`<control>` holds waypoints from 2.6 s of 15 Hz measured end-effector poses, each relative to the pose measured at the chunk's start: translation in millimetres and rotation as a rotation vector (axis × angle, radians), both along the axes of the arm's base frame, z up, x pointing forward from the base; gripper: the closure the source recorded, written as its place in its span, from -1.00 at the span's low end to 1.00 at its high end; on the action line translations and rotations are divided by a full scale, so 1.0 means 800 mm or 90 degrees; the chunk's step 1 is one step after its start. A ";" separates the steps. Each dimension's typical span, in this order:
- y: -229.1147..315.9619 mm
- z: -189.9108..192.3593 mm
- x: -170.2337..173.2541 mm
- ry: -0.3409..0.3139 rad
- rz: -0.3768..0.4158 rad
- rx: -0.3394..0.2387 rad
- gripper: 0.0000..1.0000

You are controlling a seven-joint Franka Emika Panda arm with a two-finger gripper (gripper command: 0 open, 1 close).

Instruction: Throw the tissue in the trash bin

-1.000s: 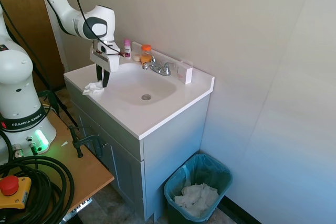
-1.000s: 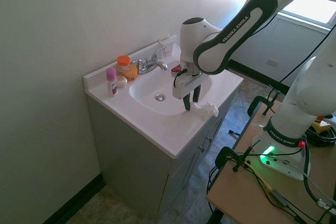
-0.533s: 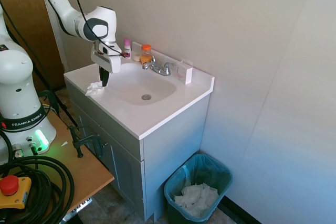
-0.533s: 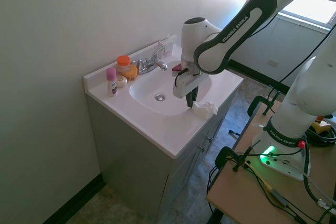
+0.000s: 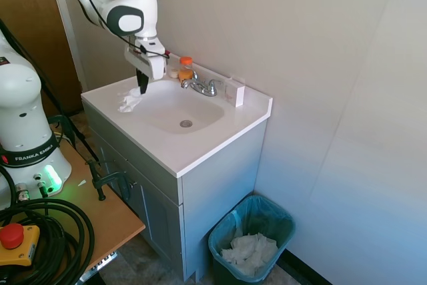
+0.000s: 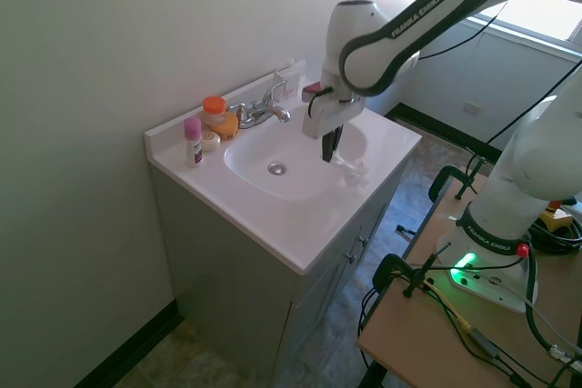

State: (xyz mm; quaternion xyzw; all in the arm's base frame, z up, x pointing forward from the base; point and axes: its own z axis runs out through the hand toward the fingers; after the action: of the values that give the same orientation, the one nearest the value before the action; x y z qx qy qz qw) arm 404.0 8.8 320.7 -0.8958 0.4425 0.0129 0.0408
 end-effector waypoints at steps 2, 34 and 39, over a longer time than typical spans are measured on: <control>-0.041 0.069 0.018 -0.077 -0.036 0.034 1.00; -0.564 -0.143 0.096 -0.186 -0.629 0.090 -1.00; -0.559 -0.112 0.090 -0.209 -0.601 0.090 -1.00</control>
State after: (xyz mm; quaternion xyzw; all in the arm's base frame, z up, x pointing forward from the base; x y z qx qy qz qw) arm 476.4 -438.6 231.2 -0.5833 0.7852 -0.1179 0.1714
